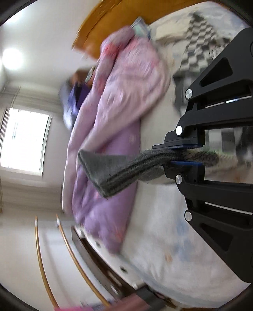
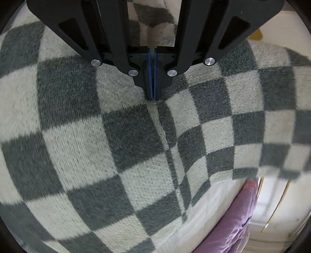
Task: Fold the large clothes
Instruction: 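Carry the sleeve across the cardigan front toward the cartoon patch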
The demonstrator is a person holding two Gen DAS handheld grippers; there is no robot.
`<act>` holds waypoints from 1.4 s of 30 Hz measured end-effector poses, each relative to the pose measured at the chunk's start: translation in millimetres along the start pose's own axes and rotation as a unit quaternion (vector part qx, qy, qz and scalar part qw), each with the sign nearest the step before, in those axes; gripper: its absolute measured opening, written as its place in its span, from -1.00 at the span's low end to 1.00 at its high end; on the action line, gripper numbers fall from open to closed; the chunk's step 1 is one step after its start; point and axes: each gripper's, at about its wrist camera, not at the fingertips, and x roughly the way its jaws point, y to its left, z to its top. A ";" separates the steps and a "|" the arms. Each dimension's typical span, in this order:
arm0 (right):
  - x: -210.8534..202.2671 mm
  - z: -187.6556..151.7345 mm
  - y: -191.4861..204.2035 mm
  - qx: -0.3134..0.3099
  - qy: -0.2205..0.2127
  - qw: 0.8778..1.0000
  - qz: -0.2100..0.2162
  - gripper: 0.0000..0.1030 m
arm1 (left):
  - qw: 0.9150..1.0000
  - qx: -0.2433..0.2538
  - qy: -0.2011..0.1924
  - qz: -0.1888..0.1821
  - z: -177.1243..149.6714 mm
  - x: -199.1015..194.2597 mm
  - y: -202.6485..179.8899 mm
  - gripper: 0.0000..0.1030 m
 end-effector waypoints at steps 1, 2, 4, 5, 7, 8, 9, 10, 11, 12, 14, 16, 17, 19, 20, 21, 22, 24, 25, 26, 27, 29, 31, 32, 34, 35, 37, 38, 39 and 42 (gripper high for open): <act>-1.3 -0.1 -2.2 0.009 0.000 1.000 0.006 -0.96 | 1.000 0.019 0.006 -0.010 1.8 6.9 -30.9 -0.82; -2.8 0.3 -4.2 0.016 0.001 1.000 0.012 -0.96 | 0.999 0.026 0.011 -0.017 1.6 10.7 -45.9 -0.82; 1.6 -0.6 -10.7 0.028 0.005 0.999 0.028 -0.96 | 0.998 0.044 0.032 -0.039 -0.4 26.8 -88.0 -0.82; 2.0 -1.9 -18.3 0.031 0.008 0.999 0.035 -0.96 | 0.996 0.060 0.045 -0.041 -6.5 33.8 -108.7 -0.82; -0.3 -7.5 -30.7 0.048 0.021 0.997 0.064 -0.96 | 0.992 0.096 0.070 -0.041 -18.5 58.4 -149.3 -0.82; -4.3 -10.5 -39.1 0.058 0.027 0.995 0.077 -0.97 | 0.989 0.112 0.086 -0.043 -26.8 70.4 -169.1 -0.82; -9.8 -14.2 -48.2 0.067 0.031 0.994 0.085 -0.97 | 0.986 0.123 0.098 -0.044 -35.1 79.1 -182.2 -0.82; -18.7 -19.6 -60.2 0.077 0.033 0.993 0.088 -0.97 | 0.983 0.139 0.112 -0.045 -47.6 91.1 -201.5 -0.82; -28.4 -25.4 -72.5 0.086 0.033 0.991 0.093 -0.97 | 0.980 0.151 0.122 -0.047 -58.9 99.2 -212.4 -0.82; -43.2 -33.3 -90.0 0.099 0.033 0.990 0.095 -0.98 | 0.976 0.165 0.135 -0.045 -69.6 107.5 -225.7 -0.82; -67.2 -44.7 -116.1 0.117 0.030 0.989 0.087 -0.99 | 0.966 0.196 0.164 -0.038 -94.8 128.7 -255.0 -0.82; -101.6 -59.5 -151.3 0.144 0.021 0.987 0.065 -0.97 | 0.959 0.210 0.188 -0.040 -116.3 145.8 -273.9 -0.82; -114.1 -65.0 -164.4 0.157 0.018 0.985 0.065 -1.00 | 0.954 0.221 0.199 -0.039 -127.6 153.0 -283.4 -0.82; -149.2 -78.5 -193.1 0.176 0.009 0.984 0.030 -0.96 | 0.946 0.245 0.212 -0.027 -152.8 166.7 -304.0 -0.81; -171.6 -85.0 -207.4 0.180 -0.002 0.984 0.009 -0.97 | 0.941 0.254 0.223 -0.026 -164.3 172.0 -312.4 -0.81; -186.5 -88.6 -216.5 0.183 -0.011 0.983 -0.006 -0.96 | 0.935 0.261 0.241 -0.024 -179.1 180.6 -322.5 -0.78; -209.1 -92.4 -229.0 0.187 -0.024 0.982 -0.032 -0.96 | 0.931 0.261 0.253 -0.024 -188.2 185.6 -327.4 -0.72; -236.6 -88.0 -243.3 0.192 -0.040 0.978 -0.072 -0.90 | 0.925 0.247 0.288 -0.035 -206.4 193.0 -333.5 -0.55; -245.6 -88.4 -246.1 0.195 -0.044 0.976 -0.088 -0.90 | 0.924 0.234 0.300 -0.045 -209.0 193.1 -332.6 -0.46; -259.3 -89.1 -256.3 0.204 -0.049 0.972 -0.104 -0.88 | 0.926 0.211 0.308 -0.057 -210.0 191.1 -330.3 -0.34; -265.6 -83.9 -260.4 0.209 -0.052 0.970 -0.109 -0.80 | 0.929 0.197 0.308 -0.062 -209.7 189.0 -328.7 0.00; -286.4 -76.2 -274.4 0.223 -0.061 0.964 -0.132 -0.52 | 0.937 0.161 0.299 -0.078 -202.6 176.0 -318.1 0.24; -309.0 -65.5 -282.8 0.221 -0.079 0.962 -0.138 -0.16 | 0.941 0.133 0.297 -0.089 -196.0 163.2 -303.5 0.24; -315.0 -58.4 -281.5 0.216 -0.086 0.962 -0.141 0.10 | 0.943 0.119 0.299 -0.086 -193.6 156.7 -293.4 0.24; -310.9 -42.3 -266.8 0.201 -0.097 0.964 -0.145 0.28 | 0.945 0.075 0.308 -0.081 -190.4 146.5 -264.0 0.24; -309.5 -31.5 -261.6 0.187 -0.101 0.966 -0.145 0.28 | 0.946 0.049 0.312 -0.076 -189.8 141.3 -248.1 0.24; -295.2 -8.9 -251.1 0.163 -0.098 0.971 -0.148 0.29 | 0.946 -0.021 0.319 -0.053 -191.1 132.0 -204.9 0.24; -282.3 2.0 -243.3 0.153 -0.096 0.972 -0.151 0.29 | 0.945 -0.043 0.322 -0.045 -192.5 129.1 -190.3 0.24; -272.7 12.5 -238.1 0.145 -0.094 0.973 -0.156 0.29 | 0.942 -0.069 0.326 -0.036 -195.5 127.9 -172.9 0.24; -248.9 48.9 -230.7 0.134 -0.089 0.974 -0.159 0.29 | 0.929 -0.159 0.334 -0.009 -212.4 124.2 -115.9 0.21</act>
